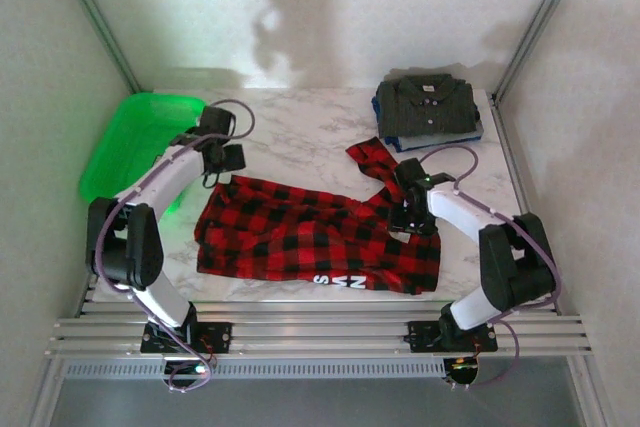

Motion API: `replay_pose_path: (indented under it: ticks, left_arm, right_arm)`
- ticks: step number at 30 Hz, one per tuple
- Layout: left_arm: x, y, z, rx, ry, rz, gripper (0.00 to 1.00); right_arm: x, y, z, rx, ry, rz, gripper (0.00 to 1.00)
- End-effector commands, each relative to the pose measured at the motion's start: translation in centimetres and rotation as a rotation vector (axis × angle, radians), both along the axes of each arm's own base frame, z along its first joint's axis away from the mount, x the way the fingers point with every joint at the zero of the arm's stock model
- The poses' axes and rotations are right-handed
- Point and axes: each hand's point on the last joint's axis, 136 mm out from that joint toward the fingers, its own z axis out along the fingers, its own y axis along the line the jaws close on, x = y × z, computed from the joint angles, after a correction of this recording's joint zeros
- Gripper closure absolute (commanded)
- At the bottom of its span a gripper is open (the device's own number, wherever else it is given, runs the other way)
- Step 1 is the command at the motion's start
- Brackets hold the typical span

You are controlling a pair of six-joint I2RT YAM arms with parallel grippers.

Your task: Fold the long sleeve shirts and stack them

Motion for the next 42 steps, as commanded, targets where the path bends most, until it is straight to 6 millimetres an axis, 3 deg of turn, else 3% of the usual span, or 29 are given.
replay_pose_path:
  ticks: [1,5,8,10,14,18,21,26,35,39,42]
  left_arm:
    - [1.0,-4.0,1.6,-0.152,-0.018,-0.024,0.26]
    - [1.7,-8.0,2.7,-0.294,-0.020,-0.098,0.26]
    - [1.5,-11.4,2.7,-0.437,0.004,-0.174,0.26]
    - [1.1,-13.4,2.1,-0.532,0.033,-0.211,0.26]
    - [0.1,-16.1,-0.2,-0.644,0.103,-0.224,0.26]
    - [-0.8,-16.3,-3.1,-0.663,0.171,-0.171,0.27]
    - [-1.6,-15.6,-5.6,-0.642,0.209,-0.119,0.27]
    - [-2.8,-14.4,-9.4,-0.592,0.264,-0.050,0.27]
    - [-3.1,-13.8,-11.8,-0.559,0.293,-0.036,0.28]
    - [-3.4,-13.8,-12.5,-0.553,0.307,-0.032,0.28]
    - [-3.3,-13.6,-13.0,-0.548,0.308,-0.027,0.28]
  right_arm:
    - [-0.3,-0.4,2.2,0.000,-0.058,-0.018,0.35]
    - [2.6,-0.9,7.3,0.002,-0.242,-0.020,0.20]
    - [6.3,-0.6,10.0,0.034,-0.299,0.015,0.19]
    - [8.9,0.2,10.4,0.057,-0.298,0.061,0.20]
    - [14.7,2.6,9.4,0.090,-0.277,0.164,0.23]
    - [19.8,5.2,7.5,0.128,-0.237,0.195,0.29]
    - [22.5,6.9,6.3,0.136,-0.217,0.187,0.31]
    - [24.7,8.6,3.3,0.066,-0.168,0.108,0.32]
    - [26.6,7.6,-1.0,-0.130,-0.152,-0.061,0.34]
    - [26.7,8.0,-2.2,-0.191,-0.146,-0.075,0.40]
    - [26.5,7.2,-2.9,-0.233,-0.141,-0.125,0.54]
